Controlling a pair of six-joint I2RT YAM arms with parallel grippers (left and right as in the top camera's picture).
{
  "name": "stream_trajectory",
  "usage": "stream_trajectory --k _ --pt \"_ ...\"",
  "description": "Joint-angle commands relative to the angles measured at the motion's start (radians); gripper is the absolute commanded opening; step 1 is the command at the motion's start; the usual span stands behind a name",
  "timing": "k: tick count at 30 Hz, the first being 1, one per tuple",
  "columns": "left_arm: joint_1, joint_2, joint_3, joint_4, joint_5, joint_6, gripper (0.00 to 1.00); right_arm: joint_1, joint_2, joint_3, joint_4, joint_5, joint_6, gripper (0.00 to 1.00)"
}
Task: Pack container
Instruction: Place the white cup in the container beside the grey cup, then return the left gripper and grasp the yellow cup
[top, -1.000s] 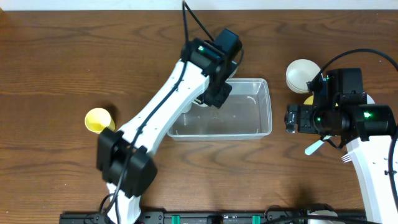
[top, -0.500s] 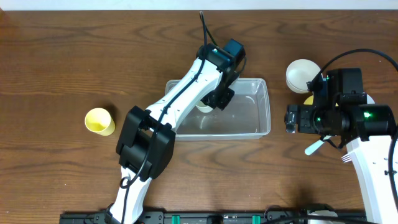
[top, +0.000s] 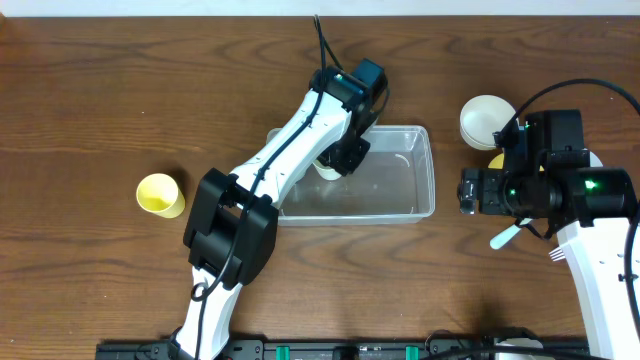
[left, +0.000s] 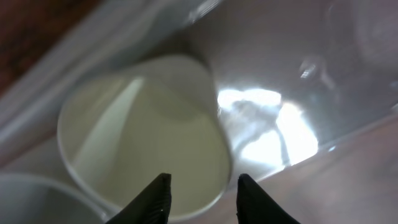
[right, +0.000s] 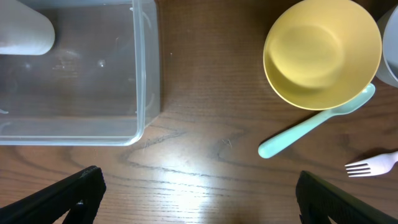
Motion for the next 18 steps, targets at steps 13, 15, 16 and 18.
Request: stream_trajectory --k 13,15,16,18 --pt "0.183 -0.421 0.088 -0.091 -0.187 -0.22 0.9 -0.007 0.002 0.019 -0.01 0.003 0.015 0.99" --pt "0.274 -0.458 0.088 -0.126 -0.187 -0.306 0.91 -0.007 0.002 0.019 -0.01 0.003 0.015 0.99" --pt "0.32 -0.468 0.088 -0.148 -0.187 -0.345 0.91 -0.007 0.002 0.019 -0.01 0.003 0.015 0.99" --pt "0.425 -0.473 0.088 -0.214 -0.187 -0.428 0.93 -0.007 0.002 0.019 -0.01 0.003 0.015 0.99"
